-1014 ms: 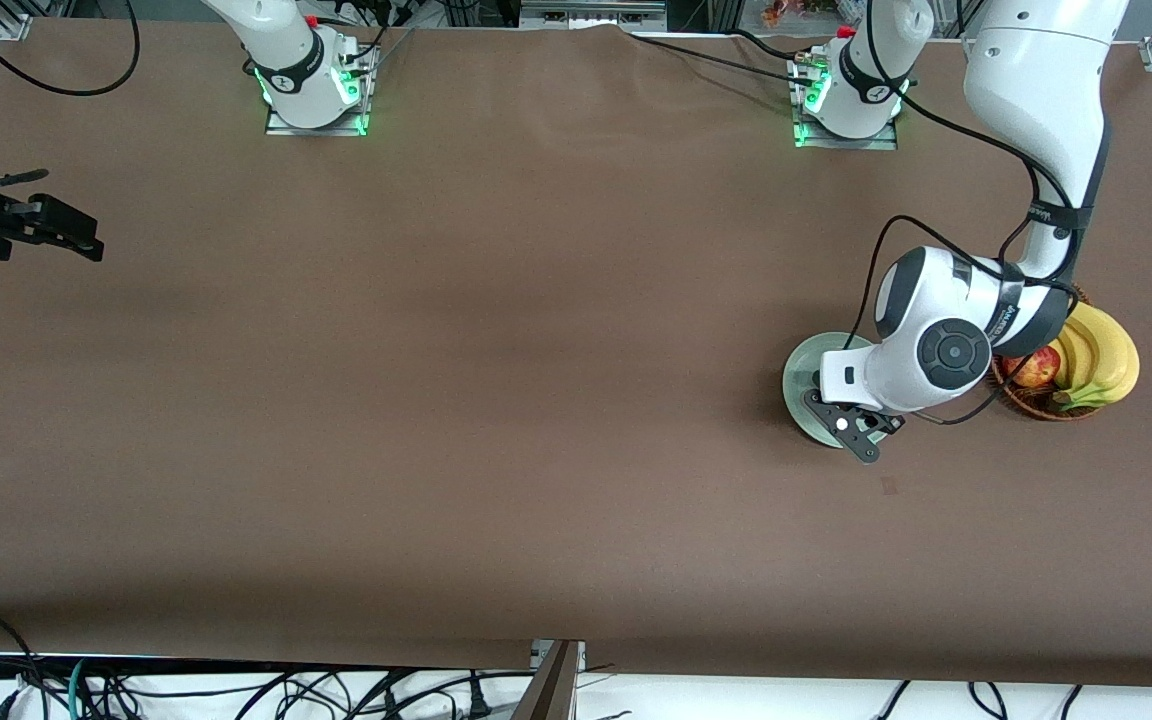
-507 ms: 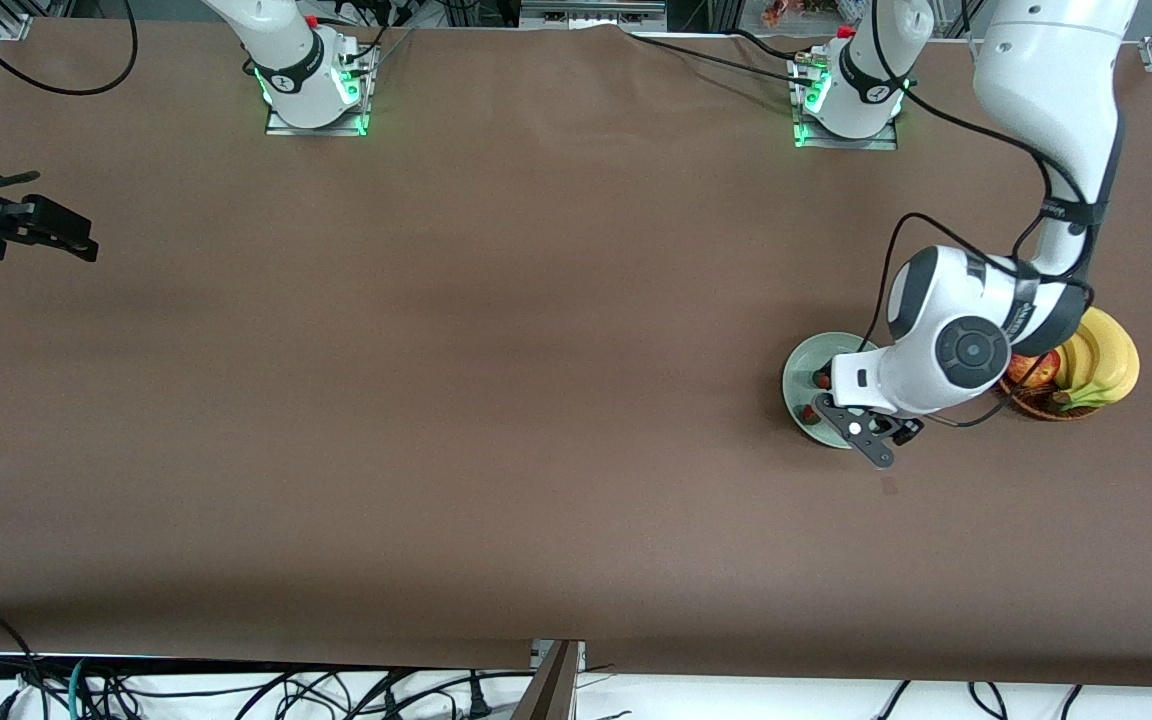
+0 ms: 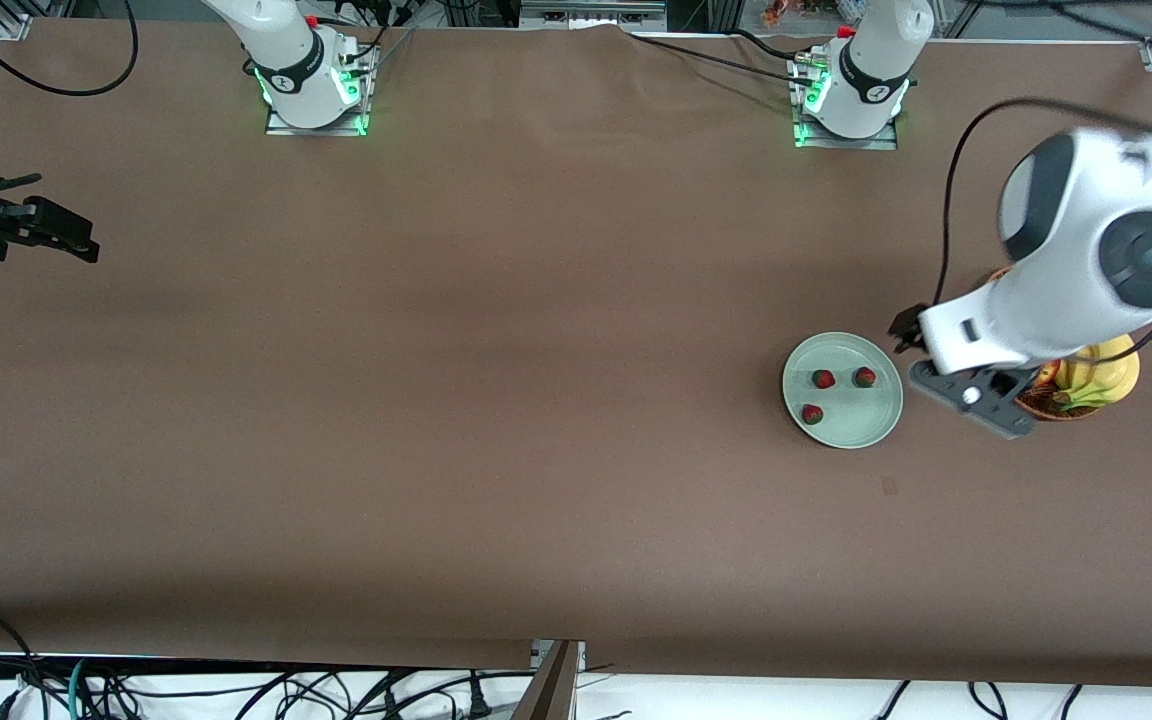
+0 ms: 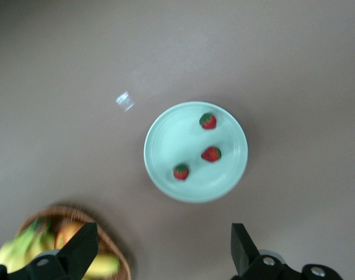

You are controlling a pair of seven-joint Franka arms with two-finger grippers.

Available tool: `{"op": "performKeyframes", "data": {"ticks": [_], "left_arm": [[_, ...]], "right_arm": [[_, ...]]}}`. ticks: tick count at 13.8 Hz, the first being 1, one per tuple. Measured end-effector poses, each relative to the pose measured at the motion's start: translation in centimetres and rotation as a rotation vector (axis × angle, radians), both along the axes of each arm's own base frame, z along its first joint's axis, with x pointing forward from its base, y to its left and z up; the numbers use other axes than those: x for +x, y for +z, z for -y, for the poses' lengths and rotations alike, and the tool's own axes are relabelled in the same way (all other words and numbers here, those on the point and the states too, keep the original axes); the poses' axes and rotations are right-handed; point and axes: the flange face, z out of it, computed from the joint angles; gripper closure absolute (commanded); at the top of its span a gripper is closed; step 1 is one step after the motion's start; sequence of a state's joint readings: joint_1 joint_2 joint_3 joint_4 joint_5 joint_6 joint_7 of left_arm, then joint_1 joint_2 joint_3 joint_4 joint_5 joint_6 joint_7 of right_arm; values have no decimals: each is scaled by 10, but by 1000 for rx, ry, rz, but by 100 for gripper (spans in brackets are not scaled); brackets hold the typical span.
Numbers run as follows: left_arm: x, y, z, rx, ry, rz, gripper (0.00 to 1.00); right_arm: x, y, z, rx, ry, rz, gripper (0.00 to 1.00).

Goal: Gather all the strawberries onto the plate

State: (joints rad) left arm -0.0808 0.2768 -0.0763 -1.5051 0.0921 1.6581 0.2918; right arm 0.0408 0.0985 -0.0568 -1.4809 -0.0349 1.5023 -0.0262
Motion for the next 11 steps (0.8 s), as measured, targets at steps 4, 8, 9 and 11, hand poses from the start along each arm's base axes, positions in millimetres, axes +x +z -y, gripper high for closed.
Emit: {"op": "performKeyframes", "data": {"ticks": [4,8,9,11], "left_arm": [[-27,78,-6,16,160,40,0],[-66,115,-36,-60,240,188,0],[-81,115,-41,-62,255,197,0],[-104,112,-36,-52,277,201,0]], "right_arm": [[0,0,0,0,0,2,0],[0,0,0,0,0,3,0],[0,0,0,0,0,3,0],[0,0,0,0,2,3,0]]}}
